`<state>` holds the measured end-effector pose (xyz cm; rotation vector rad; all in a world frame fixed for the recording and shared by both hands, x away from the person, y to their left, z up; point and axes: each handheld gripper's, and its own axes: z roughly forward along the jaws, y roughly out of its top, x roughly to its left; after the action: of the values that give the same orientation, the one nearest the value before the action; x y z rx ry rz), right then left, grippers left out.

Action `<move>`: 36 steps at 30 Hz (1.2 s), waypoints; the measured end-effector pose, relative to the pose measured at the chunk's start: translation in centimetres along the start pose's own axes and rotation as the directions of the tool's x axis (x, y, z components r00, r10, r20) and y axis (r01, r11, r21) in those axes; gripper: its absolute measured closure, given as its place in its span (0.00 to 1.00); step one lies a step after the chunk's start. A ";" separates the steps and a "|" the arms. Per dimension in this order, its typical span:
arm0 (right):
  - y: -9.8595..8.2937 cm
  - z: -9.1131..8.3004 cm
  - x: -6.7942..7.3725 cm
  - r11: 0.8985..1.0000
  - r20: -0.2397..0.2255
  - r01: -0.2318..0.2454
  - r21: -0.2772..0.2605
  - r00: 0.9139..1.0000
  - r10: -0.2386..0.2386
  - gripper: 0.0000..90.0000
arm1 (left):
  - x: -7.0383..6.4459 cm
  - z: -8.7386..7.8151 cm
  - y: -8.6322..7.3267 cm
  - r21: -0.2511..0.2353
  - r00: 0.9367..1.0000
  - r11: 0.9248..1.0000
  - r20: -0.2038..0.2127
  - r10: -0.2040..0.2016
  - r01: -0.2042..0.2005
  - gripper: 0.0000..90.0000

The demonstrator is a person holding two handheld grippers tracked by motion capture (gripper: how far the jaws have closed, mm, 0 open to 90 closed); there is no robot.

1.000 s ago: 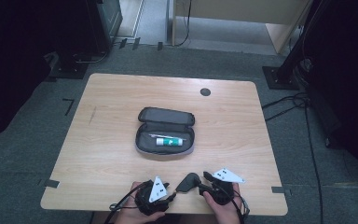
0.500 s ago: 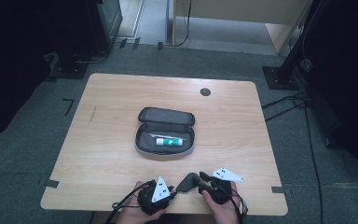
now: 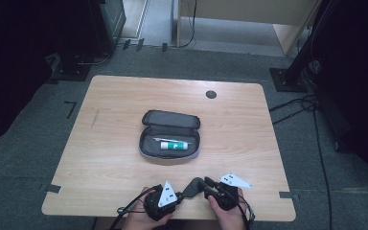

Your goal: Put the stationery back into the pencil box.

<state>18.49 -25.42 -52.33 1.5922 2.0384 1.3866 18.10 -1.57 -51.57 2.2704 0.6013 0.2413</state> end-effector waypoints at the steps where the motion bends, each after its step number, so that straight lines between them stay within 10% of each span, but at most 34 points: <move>1: 0.0 0.0 0.0 1.000 -0.001 -0.001 0.002 1.000 0.001 0.72 | 0.0 0.0 0.0 -0.001 1.000 1.000 0.000 -0.007 0.007 0.92; 18: 0.1 0.6 0.5 0.994 -0.078 0.097 0.051 0.993 -0.093 0.45 | 2.0 -1.2 0.0 -0.015 0.998 0.998 0.010 -0.067 0.067 0.92; 36: -0.4 2.1 3.0 0.952 -0.073 0.288 0.102 0.957 -0.282 0.17 | 3.5 -2.5 1.0 0.005 0.994 0.994 0.021 -0.106 0.106 0.92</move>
<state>18.41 -21.72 -52.63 1.2433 2.3067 1.2462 20.66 1.16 -49.14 2.2344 0.7092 0.1640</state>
